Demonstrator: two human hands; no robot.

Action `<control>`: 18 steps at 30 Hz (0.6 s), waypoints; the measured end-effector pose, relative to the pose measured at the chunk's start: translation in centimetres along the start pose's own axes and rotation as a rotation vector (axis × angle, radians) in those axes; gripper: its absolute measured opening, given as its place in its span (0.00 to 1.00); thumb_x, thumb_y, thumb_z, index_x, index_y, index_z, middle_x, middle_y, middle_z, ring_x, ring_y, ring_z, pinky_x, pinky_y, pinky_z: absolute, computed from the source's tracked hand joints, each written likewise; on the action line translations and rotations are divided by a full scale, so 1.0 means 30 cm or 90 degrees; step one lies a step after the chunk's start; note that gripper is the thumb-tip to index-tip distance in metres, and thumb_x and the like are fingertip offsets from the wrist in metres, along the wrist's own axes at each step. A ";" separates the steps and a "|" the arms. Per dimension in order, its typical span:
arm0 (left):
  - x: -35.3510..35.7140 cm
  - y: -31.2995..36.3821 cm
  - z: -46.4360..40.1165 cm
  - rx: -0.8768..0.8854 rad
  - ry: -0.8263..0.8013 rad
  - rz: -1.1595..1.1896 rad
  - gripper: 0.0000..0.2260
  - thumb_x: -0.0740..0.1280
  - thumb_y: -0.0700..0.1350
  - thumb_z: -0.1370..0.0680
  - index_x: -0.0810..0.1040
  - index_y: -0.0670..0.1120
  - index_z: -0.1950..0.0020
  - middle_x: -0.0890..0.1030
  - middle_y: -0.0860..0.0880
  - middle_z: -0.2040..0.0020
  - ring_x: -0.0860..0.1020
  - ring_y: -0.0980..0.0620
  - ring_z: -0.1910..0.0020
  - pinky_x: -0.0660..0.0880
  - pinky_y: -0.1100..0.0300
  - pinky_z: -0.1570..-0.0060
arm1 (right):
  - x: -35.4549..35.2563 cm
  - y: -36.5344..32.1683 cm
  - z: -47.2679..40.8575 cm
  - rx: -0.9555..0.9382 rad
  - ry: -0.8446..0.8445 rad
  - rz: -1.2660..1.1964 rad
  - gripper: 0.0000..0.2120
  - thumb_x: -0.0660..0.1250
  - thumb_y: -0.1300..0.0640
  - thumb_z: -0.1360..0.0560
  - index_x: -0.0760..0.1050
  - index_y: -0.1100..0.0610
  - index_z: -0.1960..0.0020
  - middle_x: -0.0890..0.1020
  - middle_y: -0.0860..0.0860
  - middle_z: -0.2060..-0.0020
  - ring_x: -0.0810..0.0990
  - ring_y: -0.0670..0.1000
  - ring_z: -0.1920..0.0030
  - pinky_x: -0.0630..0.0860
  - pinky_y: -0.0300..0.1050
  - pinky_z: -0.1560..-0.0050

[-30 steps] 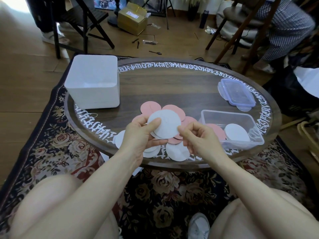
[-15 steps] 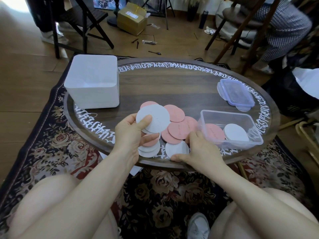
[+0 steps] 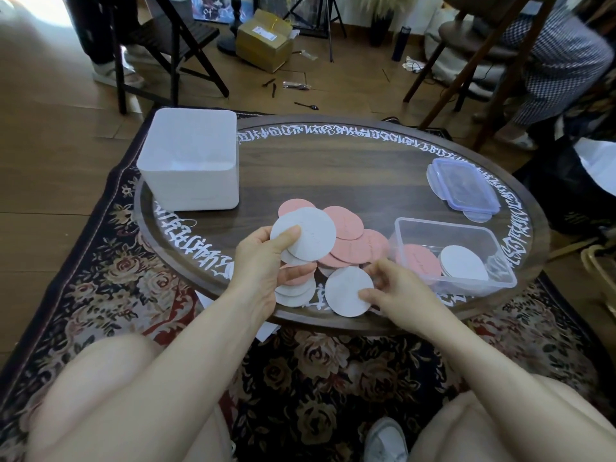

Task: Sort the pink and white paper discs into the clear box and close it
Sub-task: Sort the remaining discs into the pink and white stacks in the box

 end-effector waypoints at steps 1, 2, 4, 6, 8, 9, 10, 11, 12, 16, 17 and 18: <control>-0.002 -0.001 -0.003 -0.003 0.004 -0.001 0.02 0.68 0.39 0.24 0.77 0.41 0.53 0.77 0.39 0.44 0.82 0.46 0.63 0.82 0.55 0.67 | -0.013 -0.012 0.008 -0.022 0.026 0.032 0.04 0.68 0.55 0.26 0.73 0.51 0.54 0.78 0.46 0.60 0.76 0.51 0.55 0.73 0.48 0.51; -0.005 -0.003 -0.006 -0.005 0.009 -0.003 0.02 0.68 0.39 0.24 0.77 0.41 0.54 0.77 0.39 0.43 0.81 0.46 0.63 0.82 0.54 0.66 | -0.028 -0.030 0.017 -0.051 0.064 0.071 0.03 0.66 0.54 0.25 0.73 0.51 0.56 0.78 0.46 0.62 0.76 0.52 0.56 0.72 0.48 0.54; -0.011 -0.005 -0.010 -0.007 0.019 -0.006 0.01 0.67 0.38 0.23 0.76 0.41 0.54 0.77 0.40 0.44 0.81 0.45 0.63 0.82 0.52 0.64 | -0.057 -0.069 0.033 -0.115 0.155 0.110 0.08 0.65 0.53 0.24 0.70 0.53 0.60 0.76 0.47 0.67 0.74 0.54 0.60 0.69 0.49 0.59; -0.009 -0.010 -0.013 -0.010 0.019 -0.005 0.01 0.66 0.39 0.23 0.76 0.41 0.53 0.77 0.41 0.47 0.81 0.45 0.64 0.81 0.50 0.60 | -0.079 -0.082 0.035 -0.139 0.199 0.025 0.11 0.65 0.53 0.23 0.69 0.55 0.62 0.75 0.49 0.72 0.73 0.56 0.65 0.70 0.51 0.61; -0.003 -0.014 -0.016 -0.011 0.013 -0.010 0.02 0.66 0.39 0.23 0.76 0.42 0.52 0.78 0.42 0.49 0.82 0.47 0.68 0.80 0.49 0.56 | -0.092 -0.074 0.027 -0.129 0.197 -0.129 0.12 0.64 0.54 0.23 0.70 0.57 0.63 0.75 0.51 0.74 0.74 0.56 0.68 0.72 0.52 0.62; -0.003 -0.015 -0.016 -0.010 0.011 -0.014 0.02 0.66 0.39 0.23 0.77 0.42 0.52 0.79 0.41 0.49 0.82 0.48 0.70 0.80 0.49 0.56 | -0.094 -0.071 0.024 -0.119 0.191 -0.196 0.13 0.64 0.54 0.22 0.70 0.58 0.63 0.74 0.50 0.74 0.73 0.53 0.69 0.72 0.51 0.63; -0.003 -0.016 -0.018 -0.008 0.012 -0.018 0.02 0.66 0.40 0.23 0.77 0.42 0.52 0.79 0.41 0.48 0.82 0.47 0.70 0.80 0.49 0.57 | -0.093 -0.069 0.022 -0.111 0.186 -0.248 0.13 0.63 0.55 0.22 0.71 0.58 0.63 0.73 0.47 0.75 0.72 0.49 0.71 0.71 0.48 0.65; -0.004 -0.017 -0.019 -0.007 0.013 -0.021 0.02 0.66 0.40 0.23 0.77 0.42 0.52 0.79 0.40 0.47 0.82 0.47 0.68 0.81 0.50 0.57 | -0.092 -0.068 0.020 -0.103 0.184 -0.289 0.13 0.63 0.55 0.22 0.71 0.58 0.63 0.72 0.45 0.76 0.71 0.46 0.73 0.69 0.44 0.67; -0.005 -0.017 -0.020 -0.003 0.013 -0.024 0.02 0.66 0.40 0.23 0.77 0.42 0.52 0.79 0.40 0.46 0.82 0.46 0.66 0.81 0.51 0.58 | -0.090 -0.069 0.020 -0.101 0.181 -0.325 0.12 0.62 0.57 0.21 0.71 0.57 0.63 0.72 0.44 0.78 0.69 0.43 0.75 0.67 0.38 0.70; 0.014 -0.011 -0.014 0.028 -0.025 -0.061 0.03 0.67 0.40 0.23 0.79 0.42 0.51 0.80 0.40 0.44 0.81 0.46 0.60 0.82 0.55 0.65 | -0.074 -0.091 0.017 -0.110 0.131 -0.450 0.08 0.62 0.64 0.22 0.73 0.55 0.58 0.76 0.45 0.77 0.71 0.40 0.80 0.63 0.30 0.80; 0.023 -0.010 -0.009 0.034 -0.041 -0.071 0.04 0.67 0.39 0.23 0.79 0.42 0.50 0.80 0.40 0.44 0.81 0.47 0.60 0.81 0.56 0.67 | -0.068 -0.095 0.017 -0.108 0.119 -0.463 0.07 0.63 0.65 0.22 0.73 0.56 0.57 0.77 0.46 0.76 0.71 0.40 0.80 0.63 0.31 0.81; 0.030 -0.010 -0.006 0.036 -0.056 -0.079 0.05 0.67 0.39 0.23 0.79 0.42 0.48 0.80 0.40 0.45 0.81 0.48 0.60 0.81 0.57 0.68 | -0.061 -0.099 0.018 -0.107 0.111 -0.468 0.07 0.63 0.65 0.22 0.72 0.56 0.57 0.77 0.49 0.75 0.71 0.40 0.80 0.63 0.32 0.82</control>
Point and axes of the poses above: each hand's wrist, its own z-axis away from the middle knuckle, its own x-axis out of the palm, y = z × x, the point moved 6 cm from there along -z, towards the middle knuckle
